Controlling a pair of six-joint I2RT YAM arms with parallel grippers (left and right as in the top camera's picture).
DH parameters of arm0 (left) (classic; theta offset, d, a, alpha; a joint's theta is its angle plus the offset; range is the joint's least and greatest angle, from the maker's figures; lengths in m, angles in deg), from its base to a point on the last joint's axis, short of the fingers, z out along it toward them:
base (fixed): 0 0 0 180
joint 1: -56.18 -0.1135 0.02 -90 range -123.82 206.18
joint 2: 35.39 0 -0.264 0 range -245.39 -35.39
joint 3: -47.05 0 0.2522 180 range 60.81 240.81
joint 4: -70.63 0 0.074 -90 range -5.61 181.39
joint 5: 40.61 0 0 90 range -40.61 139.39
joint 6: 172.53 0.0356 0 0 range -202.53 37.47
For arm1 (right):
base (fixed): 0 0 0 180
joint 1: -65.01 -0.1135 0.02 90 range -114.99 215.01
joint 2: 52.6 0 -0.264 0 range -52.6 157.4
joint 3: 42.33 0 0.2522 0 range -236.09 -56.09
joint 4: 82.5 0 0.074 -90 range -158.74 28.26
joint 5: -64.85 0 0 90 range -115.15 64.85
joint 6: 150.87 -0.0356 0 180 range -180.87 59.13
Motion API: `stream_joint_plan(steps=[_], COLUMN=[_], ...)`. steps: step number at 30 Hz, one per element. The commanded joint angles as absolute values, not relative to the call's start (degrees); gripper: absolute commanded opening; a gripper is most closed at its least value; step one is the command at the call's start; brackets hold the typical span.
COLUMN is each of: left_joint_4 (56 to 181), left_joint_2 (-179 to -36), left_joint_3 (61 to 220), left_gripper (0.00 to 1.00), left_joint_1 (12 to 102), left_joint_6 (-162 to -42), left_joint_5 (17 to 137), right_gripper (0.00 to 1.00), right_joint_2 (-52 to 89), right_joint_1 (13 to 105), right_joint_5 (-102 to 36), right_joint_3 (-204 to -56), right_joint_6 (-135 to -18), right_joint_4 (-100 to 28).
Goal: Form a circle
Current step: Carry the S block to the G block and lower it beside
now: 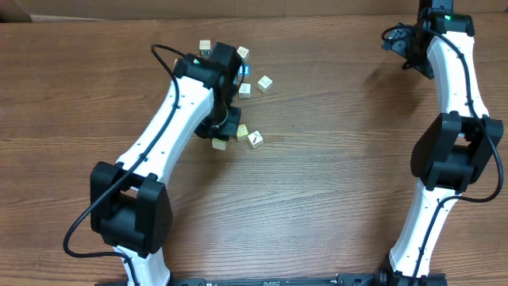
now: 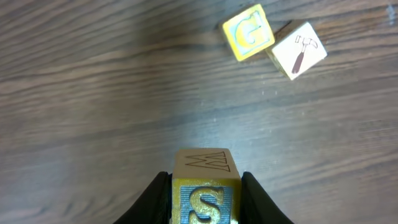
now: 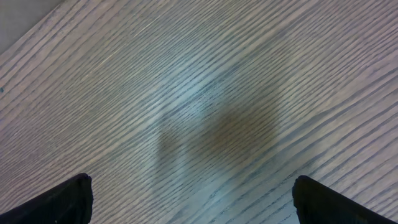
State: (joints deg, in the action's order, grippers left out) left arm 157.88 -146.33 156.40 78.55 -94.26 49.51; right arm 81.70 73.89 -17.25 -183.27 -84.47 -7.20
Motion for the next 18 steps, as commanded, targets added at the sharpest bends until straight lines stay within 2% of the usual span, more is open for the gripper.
stream_joint_plan(steps=[1,8,18], left_joint_4=[154.06,146.43,137.75], left_joint_2=[-146.31,-146.31,-146.39], left_joint_3=[151.46,143.02,140.81], left_gripper=[0.22,0.23,0.22], left_joint_1=[79.36,81.09,81.3], left_joint_6=[-90.85,-82.26,-70.39], left_joint_5=[48.77,48.79,48.77], right_gripper=[1.0,1.0,1.0], right_joint_2=[80.28,80.28,80.28], right_joint_1=[73.76,73.76,73.76], right_joint_5=[-16.82,-16.82,-16.82], right_joint_3=[-183.99,-183.99,-183.99], right_joint_6=[-84.47,-84.47,-84.47], right_joint_4=[-7.33,-7.33,-7.33])
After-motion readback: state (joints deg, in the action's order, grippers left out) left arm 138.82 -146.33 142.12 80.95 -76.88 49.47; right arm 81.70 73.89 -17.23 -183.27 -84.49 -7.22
